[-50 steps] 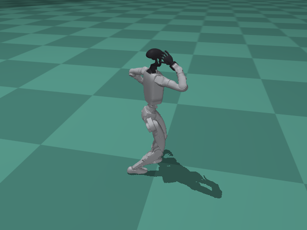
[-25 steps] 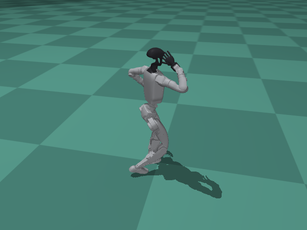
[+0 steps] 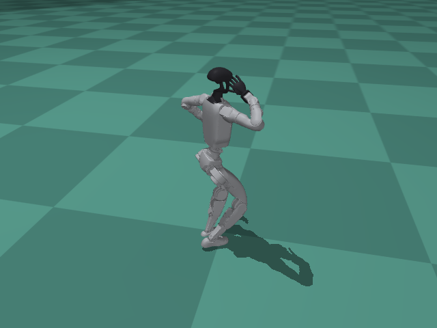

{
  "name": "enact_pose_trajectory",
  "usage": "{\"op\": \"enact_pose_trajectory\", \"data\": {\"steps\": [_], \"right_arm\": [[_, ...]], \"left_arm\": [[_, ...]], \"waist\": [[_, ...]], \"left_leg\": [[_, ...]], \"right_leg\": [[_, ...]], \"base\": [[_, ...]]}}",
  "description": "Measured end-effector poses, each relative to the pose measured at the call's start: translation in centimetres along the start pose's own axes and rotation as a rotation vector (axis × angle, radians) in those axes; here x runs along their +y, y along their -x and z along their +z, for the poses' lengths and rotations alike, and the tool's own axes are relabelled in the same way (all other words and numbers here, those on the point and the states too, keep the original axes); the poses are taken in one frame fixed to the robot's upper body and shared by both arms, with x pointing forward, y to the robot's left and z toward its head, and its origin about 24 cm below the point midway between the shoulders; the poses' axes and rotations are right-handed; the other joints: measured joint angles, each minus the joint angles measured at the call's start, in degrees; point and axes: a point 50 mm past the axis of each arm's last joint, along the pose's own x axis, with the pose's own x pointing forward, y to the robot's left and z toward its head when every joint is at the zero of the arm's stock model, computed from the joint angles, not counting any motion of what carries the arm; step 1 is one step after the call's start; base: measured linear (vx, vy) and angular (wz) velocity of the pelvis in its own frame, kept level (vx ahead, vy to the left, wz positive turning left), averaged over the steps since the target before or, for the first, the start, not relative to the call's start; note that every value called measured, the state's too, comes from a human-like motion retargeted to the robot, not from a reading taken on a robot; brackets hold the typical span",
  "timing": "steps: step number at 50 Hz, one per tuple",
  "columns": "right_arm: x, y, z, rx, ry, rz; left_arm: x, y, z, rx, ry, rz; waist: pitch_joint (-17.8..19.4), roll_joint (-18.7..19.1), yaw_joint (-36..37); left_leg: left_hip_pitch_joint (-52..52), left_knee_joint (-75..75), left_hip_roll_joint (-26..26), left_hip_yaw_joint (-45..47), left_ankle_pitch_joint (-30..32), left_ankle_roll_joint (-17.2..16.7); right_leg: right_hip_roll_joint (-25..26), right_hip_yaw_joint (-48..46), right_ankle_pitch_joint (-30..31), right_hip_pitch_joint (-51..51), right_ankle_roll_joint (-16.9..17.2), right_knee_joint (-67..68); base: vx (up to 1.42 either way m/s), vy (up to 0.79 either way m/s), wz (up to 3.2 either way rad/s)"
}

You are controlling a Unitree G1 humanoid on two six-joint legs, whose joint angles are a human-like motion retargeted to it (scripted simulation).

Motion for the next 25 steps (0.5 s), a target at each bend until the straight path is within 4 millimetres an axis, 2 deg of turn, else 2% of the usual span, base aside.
{"op": "enact_pose_trajectory", "data": {"steps": [5,10,12,20,25], "right_arm": [[-0.1,-0.2,-0.6,-0.003,-0.024,-0.022],[0.1,0.1,-0.8,0.011,-0.082,-0.051],[0.0,0.1,-1.0,0.01,-0.096,-0.067],[0.2,0.5,-1.3,0.022,-0.185,-0.111],[-0.1,0.0,-0.8,-0.038,-0.232,-0.157]], "left_arm": [[0.8,0.1,0.5,-0.027,-0.028,0.055],[0.8,-0.2,1.3,-0.071,-0.026,0.093],[1.3,-0.1,1.5,-0.085,-0.039,0.129],[2.4,0.0,2.0,-0.117,-0.08,0.218],[2.8,0.5,1.3,-0.084,-0.107,0.237]], "waist": [[-0.03,1.41,-0.25],[-0.47,0.91,-1.93],[-0.75,1.21,-2.02],[-2.27,-0.81,-2.37],[-2.81,-2.19,-1.42]], "left_leg": [[1.25,-1.73,1.81,-0.9,0.14,-0.02],[-1.09,2.46,1.13,0.04,0.01,0.25],[-0.43,0.9,1.48,-0.51,0.51,0.29],[-3.8,5.67,0.4,0.01,0.7,1.69],[-2.74,2.82,0.68,-1.16,2.51,1.55]], "right_leg": [[2.61,-0.56,3.79,-1.26,0.44,1.14],[2.49,-0.32,4.35,-2.08,1.93,6.48],[2.65,-1.43,5.34,-1.46,1.95,8.47],[1.75,-3.07,8.39,3.52,4.27,20.15],[3.55,-4.4,10.56,6.94,4.28,21.69]], "base": [[0.0,0.0,-0.08],[-0.07,0.02,0.07],[-0.07,0.02,0.03],[-0.1,0.01,0.11],[-0.12,-0.05,0.14]]}}
